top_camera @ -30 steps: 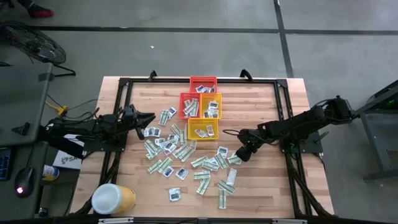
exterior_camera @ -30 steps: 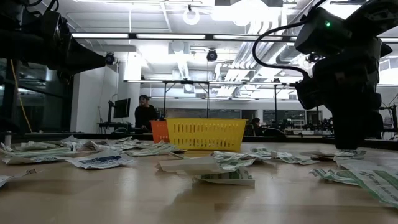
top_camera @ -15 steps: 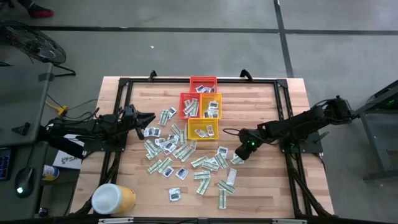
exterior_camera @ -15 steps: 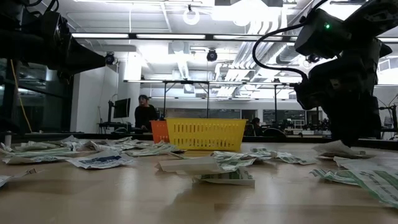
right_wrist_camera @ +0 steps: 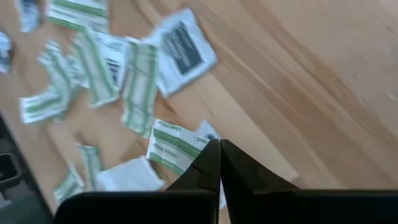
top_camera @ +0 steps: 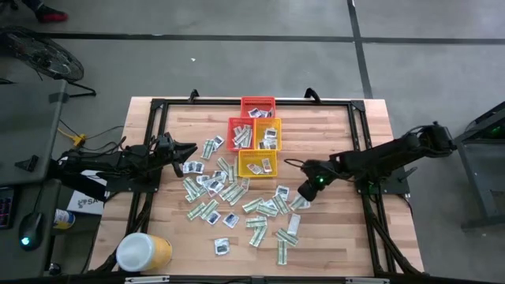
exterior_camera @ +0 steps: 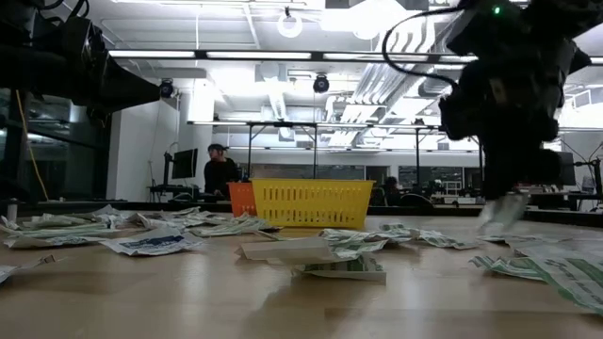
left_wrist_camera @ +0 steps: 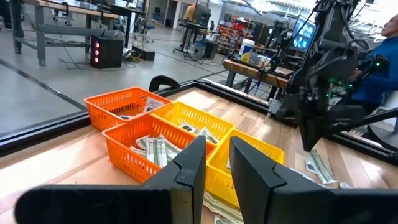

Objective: Pick & Place First Aid Supplies
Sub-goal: Put the bandage into the bottom orange bin

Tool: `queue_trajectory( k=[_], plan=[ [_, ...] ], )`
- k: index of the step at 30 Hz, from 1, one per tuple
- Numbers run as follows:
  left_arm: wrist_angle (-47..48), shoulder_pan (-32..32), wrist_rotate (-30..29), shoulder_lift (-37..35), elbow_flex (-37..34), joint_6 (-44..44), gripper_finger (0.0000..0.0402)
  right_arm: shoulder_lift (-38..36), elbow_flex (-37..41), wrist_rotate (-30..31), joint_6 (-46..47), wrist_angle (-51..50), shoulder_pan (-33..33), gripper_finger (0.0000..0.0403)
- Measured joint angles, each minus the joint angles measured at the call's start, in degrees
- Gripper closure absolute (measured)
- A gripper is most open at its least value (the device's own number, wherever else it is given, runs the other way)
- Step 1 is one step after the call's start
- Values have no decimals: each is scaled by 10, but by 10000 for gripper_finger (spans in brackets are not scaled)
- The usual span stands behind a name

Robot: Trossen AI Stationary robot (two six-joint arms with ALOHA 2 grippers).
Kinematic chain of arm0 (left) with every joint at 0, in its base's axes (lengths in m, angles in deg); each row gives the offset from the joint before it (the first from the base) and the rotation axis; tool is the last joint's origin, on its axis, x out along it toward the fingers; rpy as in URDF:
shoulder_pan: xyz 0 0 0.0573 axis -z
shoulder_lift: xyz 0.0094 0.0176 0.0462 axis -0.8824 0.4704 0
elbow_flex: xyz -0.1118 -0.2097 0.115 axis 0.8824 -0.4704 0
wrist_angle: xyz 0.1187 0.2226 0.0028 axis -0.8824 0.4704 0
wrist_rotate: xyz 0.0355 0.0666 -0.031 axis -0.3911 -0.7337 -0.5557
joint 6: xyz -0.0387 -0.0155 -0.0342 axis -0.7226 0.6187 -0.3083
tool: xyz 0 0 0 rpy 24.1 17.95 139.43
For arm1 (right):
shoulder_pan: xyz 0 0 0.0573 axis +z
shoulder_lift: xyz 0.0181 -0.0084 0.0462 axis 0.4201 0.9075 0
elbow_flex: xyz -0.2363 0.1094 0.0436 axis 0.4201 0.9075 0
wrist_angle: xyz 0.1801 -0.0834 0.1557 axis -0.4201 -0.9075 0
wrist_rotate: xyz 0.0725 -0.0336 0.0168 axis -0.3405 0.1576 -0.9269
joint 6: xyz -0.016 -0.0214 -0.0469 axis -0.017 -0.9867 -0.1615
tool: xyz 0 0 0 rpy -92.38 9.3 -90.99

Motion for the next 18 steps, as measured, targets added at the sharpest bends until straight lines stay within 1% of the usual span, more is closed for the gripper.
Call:
queue_trajectory(
  k=[4, 8, 14, 18],
  plan=[
    [0, 0, 0, 0, 0, 0, 328, -16, -18, 2, -12, -1, 0, 402],
    [0, 0, 0, 0, 0, 0, 328, -19, -55, 15, -41, -7, -4, 402],
    [0, 0, 0, 0, 0, 0, 328, -19, -130, 38, -105, -36, -33, 403],
    [0, 0, 0, 0, 0, 0, 328, 6, -196, 46, -173, -61, -64, 403]
  ],
)
